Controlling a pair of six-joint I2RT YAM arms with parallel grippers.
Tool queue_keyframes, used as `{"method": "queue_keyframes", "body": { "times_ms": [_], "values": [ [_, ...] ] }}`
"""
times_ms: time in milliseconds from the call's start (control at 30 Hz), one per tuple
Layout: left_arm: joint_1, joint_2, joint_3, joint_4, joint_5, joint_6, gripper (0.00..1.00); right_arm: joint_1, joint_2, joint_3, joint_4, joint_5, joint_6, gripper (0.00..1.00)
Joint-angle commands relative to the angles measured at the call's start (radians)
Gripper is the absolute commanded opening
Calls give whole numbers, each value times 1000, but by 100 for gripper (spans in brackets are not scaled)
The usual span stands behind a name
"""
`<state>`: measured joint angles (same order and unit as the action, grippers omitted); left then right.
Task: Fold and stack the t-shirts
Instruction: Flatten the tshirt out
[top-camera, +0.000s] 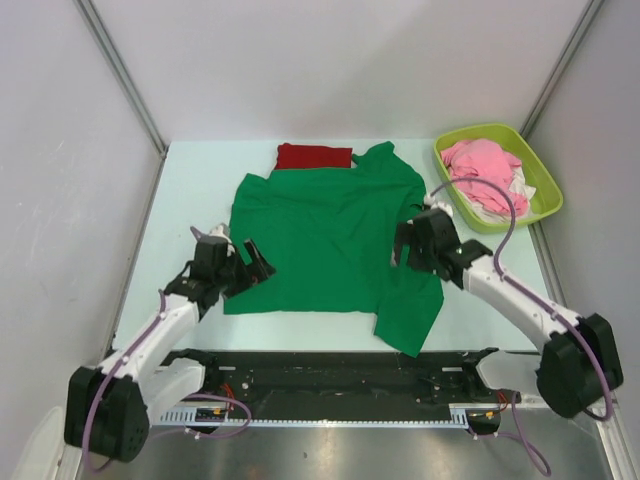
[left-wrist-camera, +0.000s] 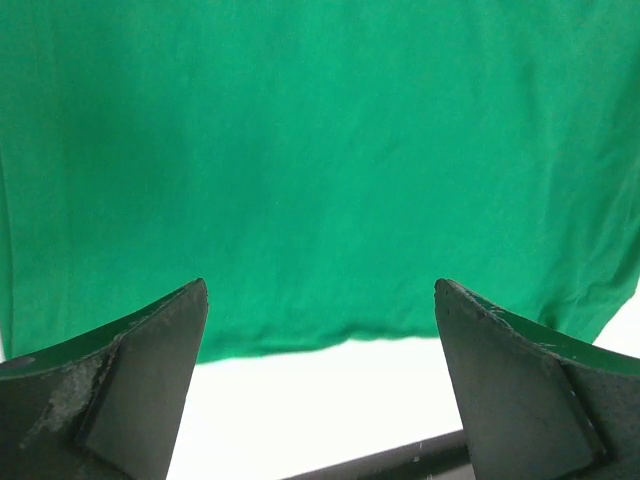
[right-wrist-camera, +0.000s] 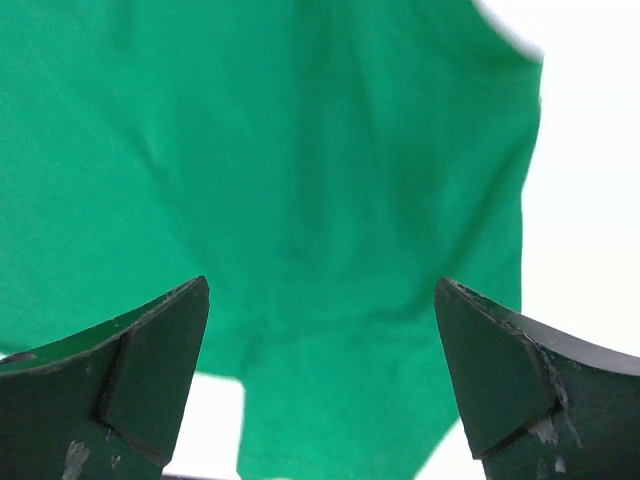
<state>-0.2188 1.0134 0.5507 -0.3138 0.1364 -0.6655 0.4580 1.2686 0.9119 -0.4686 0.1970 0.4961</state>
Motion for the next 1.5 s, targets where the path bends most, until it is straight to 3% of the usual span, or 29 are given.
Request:
{"method": "queue_keyframes", "body": {
  "times_ms": [0,233,400,533,967,1067,1333,1433,1467],
  "values": [
    [-65,-148,-95,-94,-112,-141,98,67,-216,-135,-53,47,85,100],
    [-73,-357,-153,-350,-316,-305,97,217,-362,-217,-82,90,159,100],
    [-79,-256,-107,-487,-400,-422,94,280,-364,-220,-85,124,190,100],
    [-79,-150,-83,-512,-445,-451,91,303,-379,-222,-74,128,193,100],
    [-79,29,-77,-380,-482,-457,86,311,-451,-240,-70,99,164,100],
    [-79,85,-80,-303,-472,-434,75,311,-466,-242,-70,96,159,100],
    [-77,183,-81,-245,-472,-424,61,308,-503,-252,-85,97,154,100],
    [-79,191,-92,-226,-463,-422,46,301,-511,-251,-96,90,154,99],
    [-79,186,-95,-213,-456,-421,33,301,-512,-252,-103,88,153,100]
  ]
}}
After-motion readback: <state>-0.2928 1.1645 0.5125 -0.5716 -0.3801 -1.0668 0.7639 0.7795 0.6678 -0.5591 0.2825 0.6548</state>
